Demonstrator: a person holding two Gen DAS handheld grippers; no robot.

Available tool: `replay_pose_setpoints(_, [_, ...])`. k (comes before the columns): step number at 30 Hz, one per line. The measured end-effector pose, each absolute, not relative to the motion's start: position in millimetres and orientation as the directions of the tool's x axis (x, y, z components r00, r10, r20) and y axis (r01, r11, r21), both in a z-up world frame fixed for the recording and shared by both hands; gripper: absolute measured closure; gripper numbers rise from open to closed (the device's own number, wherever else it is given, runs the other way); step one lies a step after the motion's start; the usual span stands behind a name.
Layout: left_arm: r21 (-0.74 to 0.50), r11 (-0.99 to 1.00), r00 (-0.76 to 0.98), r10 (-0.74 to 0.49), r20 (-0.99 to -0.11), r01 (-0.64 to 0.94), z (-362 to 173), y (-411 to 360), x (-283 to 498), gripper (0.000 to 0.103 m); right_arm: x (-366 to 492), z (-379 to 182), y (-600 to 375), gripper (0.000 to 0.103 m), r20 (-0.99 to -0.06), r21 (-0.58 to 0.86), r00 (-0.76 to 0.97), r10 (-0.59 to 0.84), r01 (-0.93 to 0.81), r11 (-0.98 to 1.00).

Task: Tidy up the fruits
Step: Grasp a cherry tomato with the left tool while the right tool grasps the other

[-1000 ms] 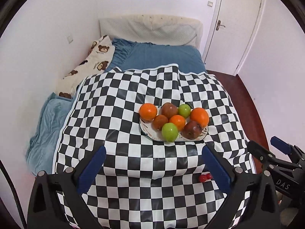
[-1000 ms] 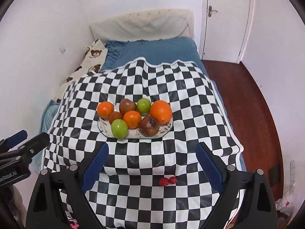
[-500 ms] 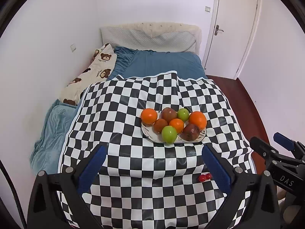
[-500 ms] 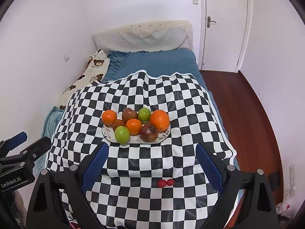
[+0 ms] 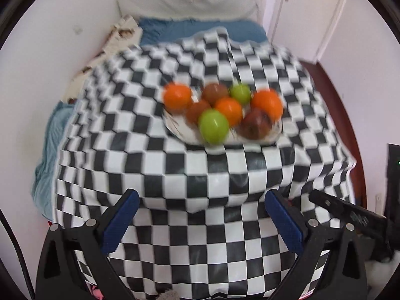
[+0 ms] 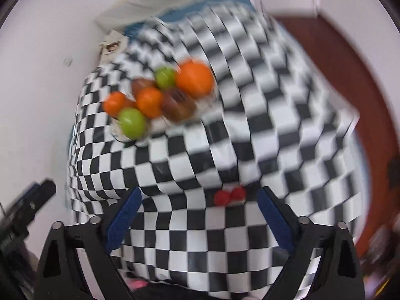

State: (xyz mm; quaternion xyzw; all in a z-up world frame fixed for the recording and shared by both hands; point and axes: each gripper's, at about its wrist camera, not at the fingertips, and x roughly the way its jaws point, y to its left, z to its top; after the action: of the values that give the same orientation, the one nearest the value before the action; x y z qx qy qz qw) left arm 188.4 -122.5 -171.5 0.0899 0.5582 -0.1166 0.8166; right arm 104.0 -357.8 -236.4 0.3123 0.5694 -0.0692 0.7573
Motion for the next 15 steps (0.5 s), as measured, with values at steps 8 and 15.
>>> replay_pose_setpoints(8, [0.057,0.938,0.14,0.009,-0.99,0.342,-268,-165,193,0.0,108,-347,-387,0.058,-0.899,0.433,0.237,0.367,0.601,0.672])
replay_pose_setpoints(15, [0.062,0.932,0.069,0.039,-0.997,0.357,-299,-177,192,0.0,119,-378,-380,0.069,-0.932,0.352,0.162,0.324,0.612,0.708])
